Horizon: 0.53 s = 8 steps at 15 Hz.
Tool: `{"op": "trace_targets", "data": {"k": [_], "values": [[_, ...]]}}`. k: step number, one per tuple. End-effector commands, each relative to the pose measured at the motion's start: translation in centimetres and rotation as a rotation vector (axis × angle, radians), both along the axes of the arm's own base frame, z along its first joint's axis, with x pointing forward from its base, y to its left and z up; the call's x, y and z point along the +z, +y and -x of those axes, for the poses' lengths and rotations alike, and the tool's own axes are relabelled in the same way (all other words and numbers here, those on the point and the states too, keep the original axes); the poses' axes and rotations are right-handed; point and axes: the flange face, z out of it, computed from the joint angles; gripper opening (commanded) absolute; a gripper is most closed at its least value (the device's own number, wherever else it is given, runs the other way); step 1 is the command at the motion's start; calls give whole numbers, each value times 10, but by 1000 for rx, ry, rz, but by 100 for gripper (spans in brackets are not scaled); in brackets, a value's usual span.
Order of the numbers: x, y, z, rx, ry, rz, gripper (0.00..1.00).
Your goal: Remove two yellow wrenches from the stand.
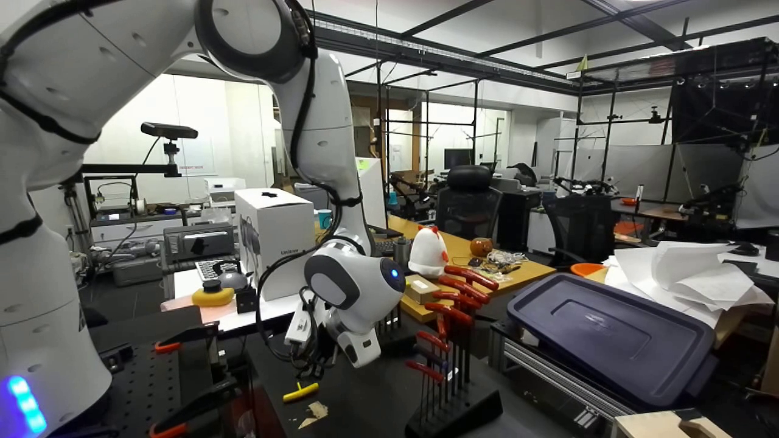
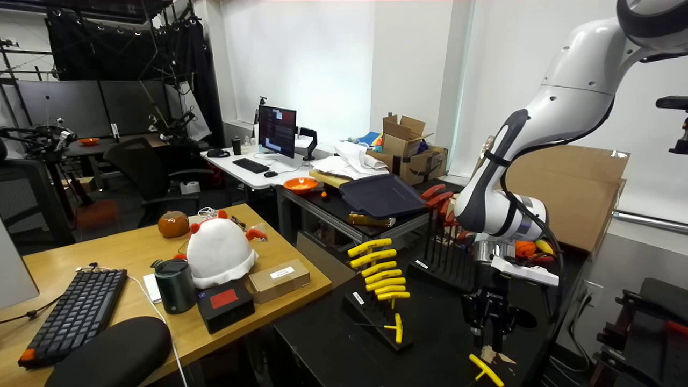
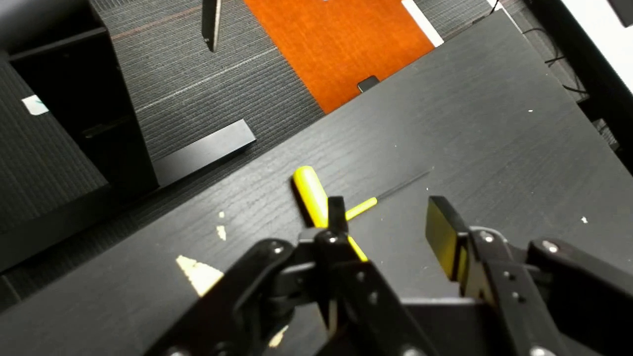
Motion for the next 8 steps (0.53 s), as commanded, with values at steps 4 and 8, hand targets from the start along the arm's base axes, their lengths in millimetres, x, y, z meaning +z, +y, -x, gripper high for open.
{"op": "trace_targets", "data": {"k": [4, 8], "values": [[15, 9, -8, -5, -15, 74, 99], [24, 22, -15, 25, -26, 132, 100]]}}
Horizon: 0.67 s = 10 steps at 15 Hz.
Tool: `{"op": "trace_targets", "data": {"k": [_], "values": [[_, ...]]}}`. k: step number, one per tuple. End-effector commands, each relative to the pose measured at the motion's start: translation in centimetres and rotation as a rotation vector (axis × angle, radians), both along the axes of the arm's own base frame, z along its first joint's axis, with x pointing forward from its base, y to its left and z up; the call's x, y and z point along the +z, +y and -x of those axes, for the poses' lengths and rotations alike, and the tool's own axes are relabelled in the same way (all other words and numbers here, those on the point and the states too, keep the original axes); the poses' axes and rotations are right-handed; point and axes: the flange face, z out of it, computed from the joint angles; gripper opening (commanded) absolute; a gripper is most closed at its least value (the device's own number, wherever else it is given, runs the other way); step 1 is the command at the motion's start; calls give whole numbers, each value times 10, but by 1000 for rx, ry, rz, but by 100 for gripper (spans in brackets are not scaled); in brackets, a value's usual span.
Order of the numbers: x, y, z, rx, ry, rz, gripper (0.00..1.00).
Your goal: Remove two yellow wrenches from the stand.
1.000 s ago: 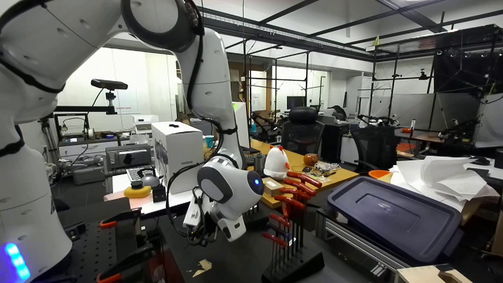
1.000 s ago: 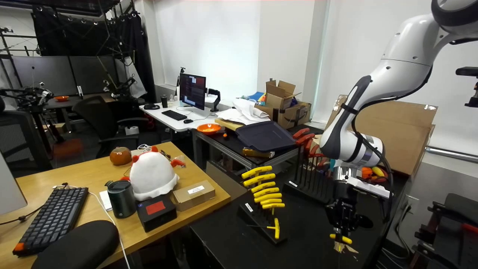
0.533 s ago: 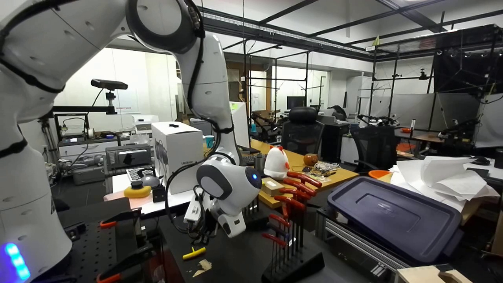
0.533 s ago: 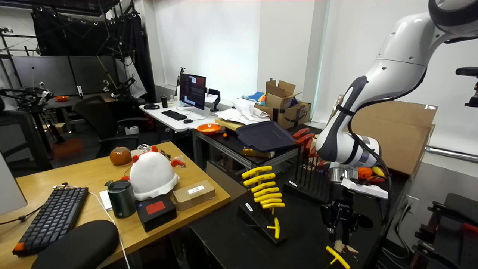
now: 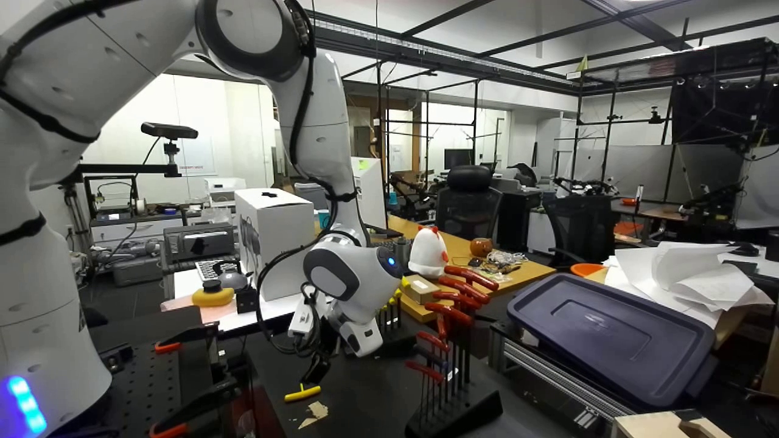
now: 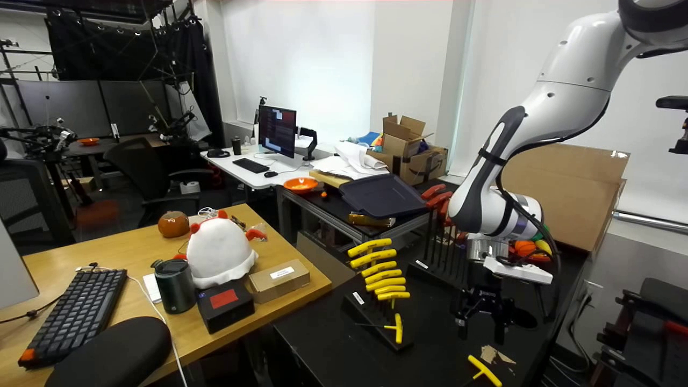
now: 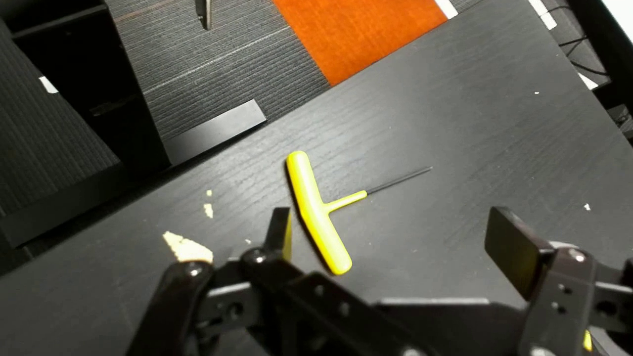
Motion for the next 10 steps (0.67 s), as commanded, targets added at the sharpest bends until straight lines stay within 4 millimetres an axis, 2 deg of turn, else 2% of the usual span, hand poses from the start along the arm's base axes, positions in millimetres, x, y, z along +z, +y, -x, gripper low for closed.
{"op": "trace_targets", "data": {"k": [1, 6, 10], "values": [[21, 13, -6, 22, -5, 84, 100], [28, 30, -19, 88, -23, 130, 100], [25, 45, -37, 119, -51, 150, 100]]}}
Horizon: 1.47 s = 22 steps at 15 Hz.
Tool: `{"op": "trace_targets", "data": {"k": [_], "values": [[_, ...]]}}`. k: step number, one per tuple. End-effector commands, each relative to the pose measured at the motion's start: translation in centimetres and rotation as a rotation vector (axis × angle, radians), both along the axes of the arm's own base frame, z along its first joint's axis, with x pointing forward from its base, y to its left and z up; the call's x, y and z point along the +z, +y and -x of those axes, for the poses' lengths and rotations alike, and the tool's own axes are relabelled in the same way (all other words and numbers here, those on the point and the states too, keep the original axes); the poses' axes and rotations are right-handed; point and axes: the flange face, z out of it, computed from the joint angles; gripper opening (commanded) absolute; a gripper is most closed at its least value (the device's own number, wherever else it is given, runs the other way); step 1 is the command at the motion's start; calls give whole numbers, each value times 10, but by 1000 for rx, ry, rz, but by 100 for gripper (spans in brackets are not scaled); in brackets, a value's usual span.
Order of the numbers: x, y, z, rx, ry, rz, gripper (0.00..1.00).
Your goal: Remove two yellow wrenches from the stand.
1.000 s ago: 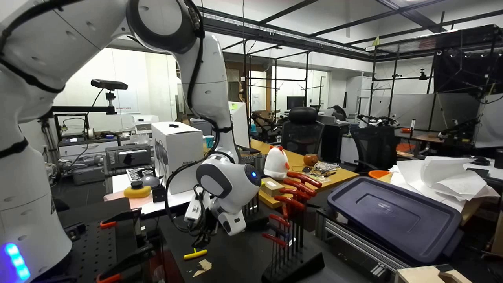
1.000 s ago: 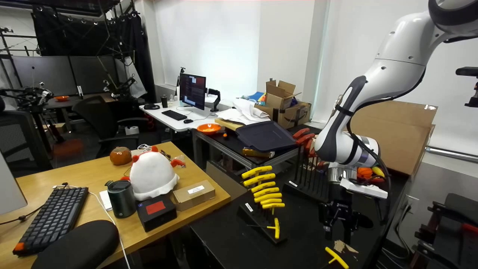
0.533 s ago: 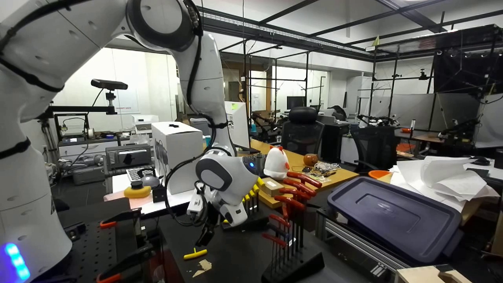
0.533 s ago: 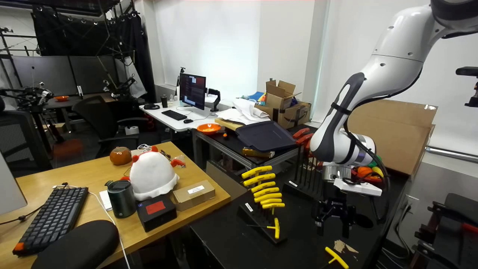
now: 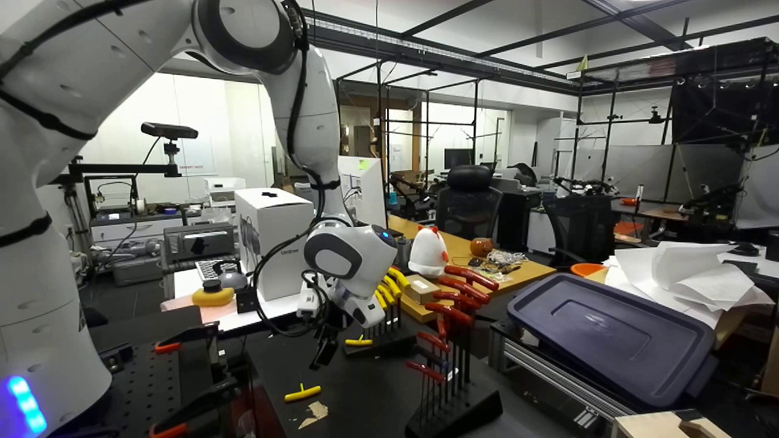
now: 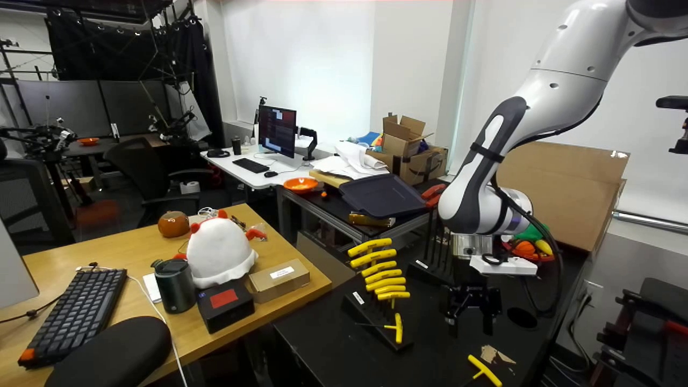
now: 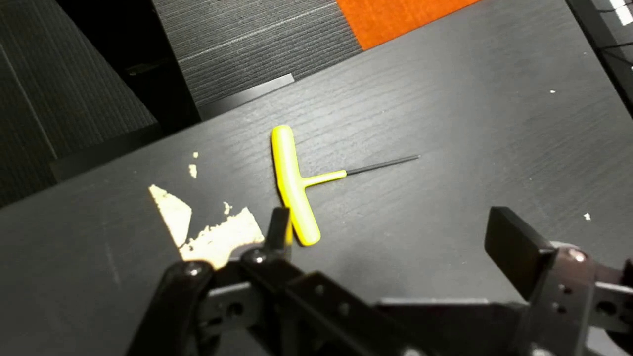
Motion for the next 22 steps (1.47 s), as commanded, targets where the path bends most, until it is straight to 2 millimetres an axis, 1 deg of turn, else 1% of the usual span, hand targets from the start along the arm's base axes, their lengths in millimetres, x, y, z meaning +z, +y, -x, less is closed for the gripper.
{"op": "trace_targets", "data": {"k": [1, 4, 7, 9, 14, 18, 22], "values": [[4, 13, -20, 11, -38, 39, 100], [4, 26, -41, 12, -81, 66, 100], [-4, 41, -59, 6, -109, 83, 100], [-10, 50, -67, 14, -108, 85, 100], [-29, 66, -76, 22, -113, 97, 100], [-36, 80, -85, -3, -152, 131, 100], [-39, 94, -89, -39, -189, 213, 100]]}}
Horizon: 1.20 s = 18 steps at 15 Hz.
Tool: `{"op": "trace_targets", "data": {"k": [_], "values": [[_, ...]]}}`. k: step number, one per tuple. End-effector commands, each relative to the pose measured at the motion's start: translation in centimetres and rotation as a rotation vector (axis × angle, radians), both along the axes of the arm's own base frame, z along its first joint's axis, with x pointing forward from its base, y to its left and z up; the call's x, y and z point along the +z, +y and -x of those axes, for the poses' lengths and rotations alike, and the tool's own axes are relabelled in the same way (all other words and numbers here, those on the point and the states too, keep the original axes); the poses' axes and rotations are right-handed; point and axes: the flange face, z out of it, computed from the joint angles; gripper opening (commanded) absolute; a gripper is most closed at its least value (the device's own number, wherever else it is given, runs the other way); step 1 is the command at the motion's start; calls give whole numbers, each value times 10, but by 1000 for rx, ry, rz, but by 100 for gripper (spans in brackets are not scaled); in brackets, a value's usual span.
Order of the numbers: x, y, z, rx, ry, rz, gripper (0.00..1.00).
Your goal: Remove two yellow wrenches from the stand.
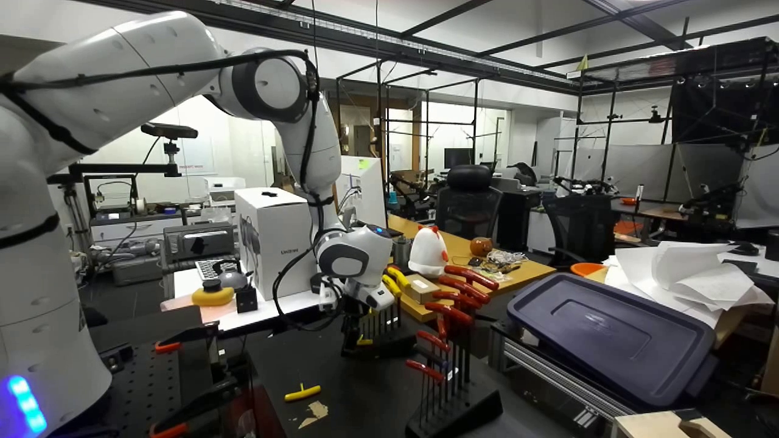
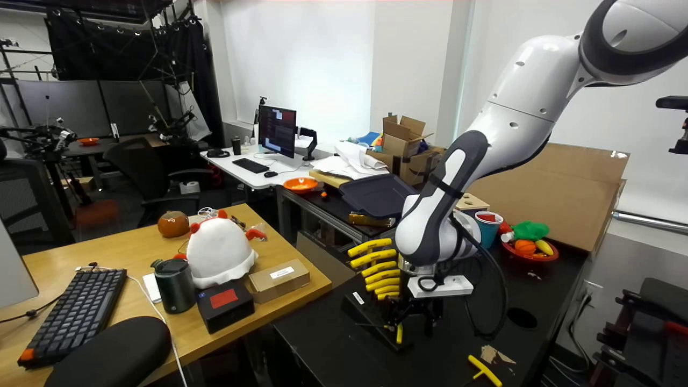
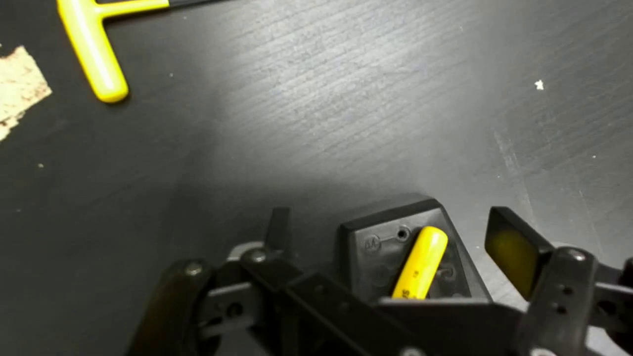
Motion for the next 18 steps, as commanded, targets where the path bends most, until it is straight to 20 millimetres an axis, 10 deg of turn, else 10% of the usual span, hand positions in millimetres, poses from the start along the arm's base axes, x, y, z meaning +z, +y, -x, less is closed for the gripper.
{"op": "trace_targets", "data": {"k": [1, 3, 14, 18], "values": [[-1, 13, -6, -41, -36, 84, 100], [-1, 16, -7, -62, -50, 121, 100], [2, 24, -14, -103, -72, 180, 5], [4, 21, -13, -107, -71, 179, 4]]}}
